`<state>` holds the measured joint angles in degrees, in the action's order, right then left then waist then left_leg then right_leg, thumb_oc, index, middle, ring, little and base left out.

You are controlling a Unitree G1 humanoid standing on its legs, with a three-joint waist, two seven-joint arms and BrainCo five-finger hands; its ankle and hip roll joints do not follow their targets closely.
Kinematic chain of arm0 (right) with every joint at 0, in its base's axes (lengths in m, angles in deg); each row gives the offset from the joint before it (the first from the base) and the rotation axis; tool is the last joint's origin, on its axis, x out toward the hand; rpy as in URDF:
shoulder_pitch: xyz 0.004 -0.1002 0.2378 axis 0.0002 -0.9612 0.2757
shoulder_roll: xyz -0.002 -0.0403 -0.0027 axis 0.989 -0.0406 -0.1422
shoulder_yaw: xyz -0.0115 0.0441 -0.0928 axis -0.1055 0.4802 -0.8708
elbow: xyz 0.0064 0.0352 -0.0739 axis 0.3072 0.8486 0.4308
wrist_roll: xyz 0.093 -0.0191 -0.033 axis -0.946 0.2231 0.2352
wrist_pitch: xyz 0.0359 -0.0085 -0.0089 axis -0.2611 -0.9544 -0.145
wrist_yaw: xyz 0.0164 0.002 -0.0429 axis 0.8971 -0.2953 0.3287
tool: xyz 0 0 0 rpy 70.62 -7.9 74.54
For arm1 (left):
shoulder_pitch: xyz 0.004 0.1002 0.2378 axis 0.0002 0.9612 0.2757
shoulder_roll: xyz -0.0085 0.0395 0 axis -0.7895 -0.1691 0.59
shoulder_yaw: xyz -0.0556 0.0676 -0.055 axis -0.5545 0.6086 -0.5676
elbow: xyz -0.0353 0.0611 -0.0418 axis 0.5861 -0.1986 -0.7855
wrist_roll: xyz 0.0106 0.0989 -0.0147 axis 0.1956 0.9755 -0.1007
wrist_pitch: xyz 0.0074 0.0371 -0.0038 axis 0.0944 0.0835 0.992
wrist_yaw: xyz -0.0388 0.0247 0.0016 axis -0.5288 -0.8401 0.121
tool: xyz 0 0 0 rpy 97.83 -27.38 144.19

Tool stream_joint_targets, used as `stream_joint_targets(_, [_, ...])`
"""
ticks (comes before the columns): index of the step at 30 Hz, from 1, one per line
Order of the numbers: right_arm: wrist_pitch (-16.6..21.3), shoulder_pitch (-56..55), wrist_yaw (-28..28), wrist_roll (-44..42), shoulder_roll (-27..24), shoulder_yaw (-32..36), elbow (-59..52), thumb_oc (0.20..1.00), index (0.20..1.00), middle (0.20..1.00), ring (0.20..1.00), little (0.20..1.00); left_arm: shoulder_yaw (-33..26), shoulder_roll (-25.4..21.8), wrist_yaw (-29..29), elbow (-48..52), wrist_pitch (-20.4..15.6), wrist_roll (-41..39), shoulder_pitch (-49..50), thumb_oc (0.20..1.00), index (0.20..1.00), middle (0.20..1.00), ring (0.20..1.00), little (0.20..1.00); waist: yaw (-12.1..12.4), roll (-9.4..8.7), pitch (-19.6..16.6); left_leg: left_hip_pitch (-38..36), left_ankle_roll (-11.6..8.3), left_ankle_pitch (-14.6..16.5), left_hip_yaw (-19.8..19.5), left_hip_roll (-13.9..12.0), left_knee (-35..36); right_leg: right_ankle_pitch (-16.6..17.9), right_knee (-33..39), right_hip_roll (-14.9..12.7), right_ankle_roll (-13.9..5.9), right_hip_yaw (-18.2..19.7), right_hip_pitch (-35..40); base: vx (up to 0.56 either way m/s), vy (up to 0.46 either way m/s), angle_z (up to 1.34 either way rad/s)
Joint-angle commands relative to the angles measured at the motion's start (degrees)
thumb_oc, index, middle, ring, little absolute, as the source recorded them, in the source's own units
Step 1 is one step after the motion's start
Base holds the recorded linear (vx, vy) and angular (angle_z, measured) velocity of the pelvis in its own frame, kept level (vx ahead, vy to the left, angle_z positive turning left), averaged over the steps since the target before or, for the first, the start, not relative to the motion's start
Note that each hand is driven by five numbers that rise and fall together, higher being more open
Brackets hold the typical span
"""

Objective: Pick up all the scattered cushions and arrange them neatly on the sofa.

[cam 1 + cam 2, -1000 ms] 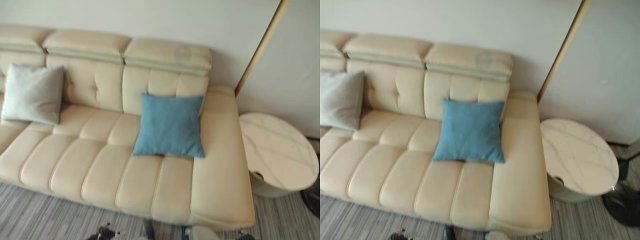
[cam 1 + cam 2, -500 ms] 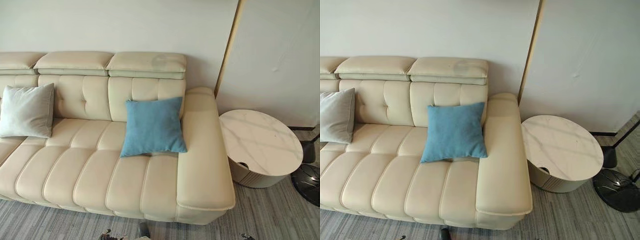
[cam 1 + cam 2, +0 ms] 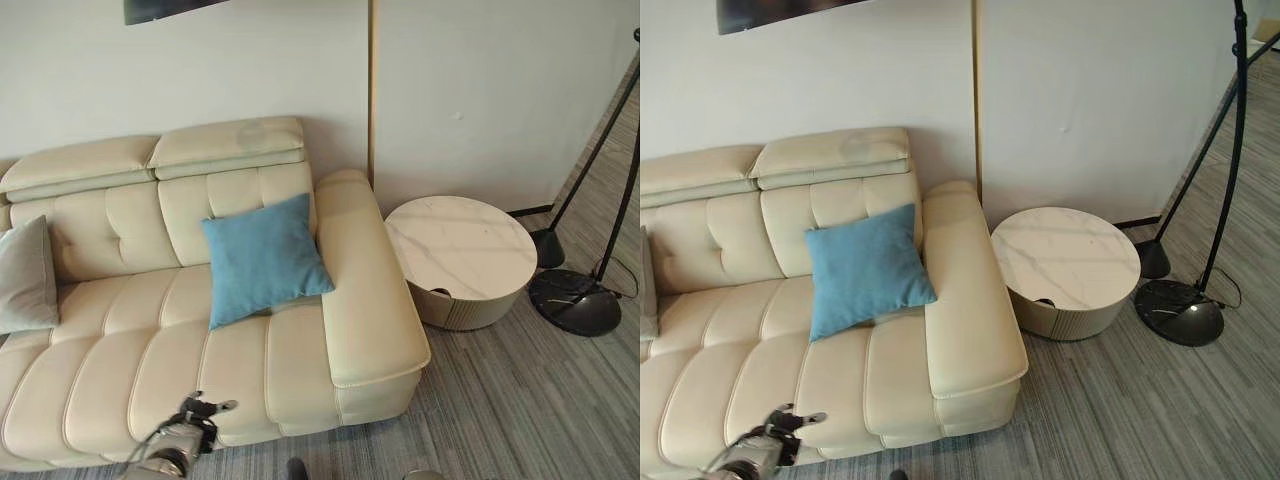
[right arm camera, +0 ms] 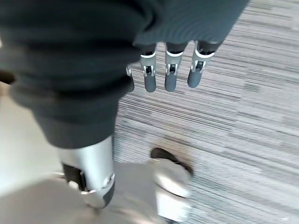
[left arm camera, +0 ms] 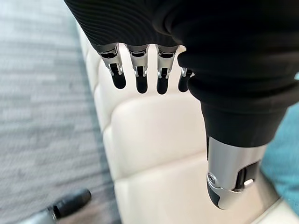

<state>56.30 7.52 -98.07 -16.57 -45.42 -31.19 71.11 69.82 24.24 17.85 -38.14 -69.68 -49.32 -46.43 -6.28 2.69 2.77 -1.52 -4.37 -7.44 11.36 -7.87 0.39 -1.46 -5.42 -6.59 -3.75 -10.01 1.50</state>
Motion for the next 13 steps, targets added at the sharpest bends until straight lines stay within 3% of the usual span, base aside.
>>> stream_joint_targets(1, [-0.08, 4.46, -0.62, 0.58, 2.19, 0.22, 0.57, 1.0, 1.0, 1.0, 1.0, 1.0, -1.14, -4.55, -1.03, -0.22, -0.94, -1.5, -1.5, 1.0, 1.0, 1.0, 1.0, 1.0, 0.61, -1.51, 0.43, -2.36, -1.41, 5.18, -0.77, 0.02, 4.61, -0.4, 10.42, 2.43, -2.7, -1.15, 2.09, 0.01, 0.14, 0.47])
stream_joint_targets(8, [-0.52, 4.63, -0.67, 0.43, 3.89, 0.79, 2.2, 1.0, 1.0, 1.0, 1.0, 1.0, 0.11, 0.75, -1.23, -0.44, -1.13, 0.45, 3.63, 1.0, 1.0, 1.0, 1.0, 1.0, 2.33, -2.99, 0.19, -3.82, -0.58, 7.2, -1.69, 1.61, 4.61, 0.5, 10.42, 1.05, -3.89, -0.39, 2.99, 0.0, 0.104, 0.01])
stream_joint_targets(13, [-0.75, 4.78, -0.73, -0.14, 4.23, 1.44, 3.03, 1.0, 1.0, 1.0, 1.0, 1.0, 0.85, 1.65, -1.11, -1.83, -0.56, 2.14, 4.28, 1.0, 1.0, 1.0, 1.0, 1.0, 2.53, -3.36, 0.28, -3.77, -0.02, 7.54, -1.75, 2.25, 4.61, 0.88, 10.42, 0.26, -4.28, -0.18, 2.91, 0.0, 0.048, -0.02])
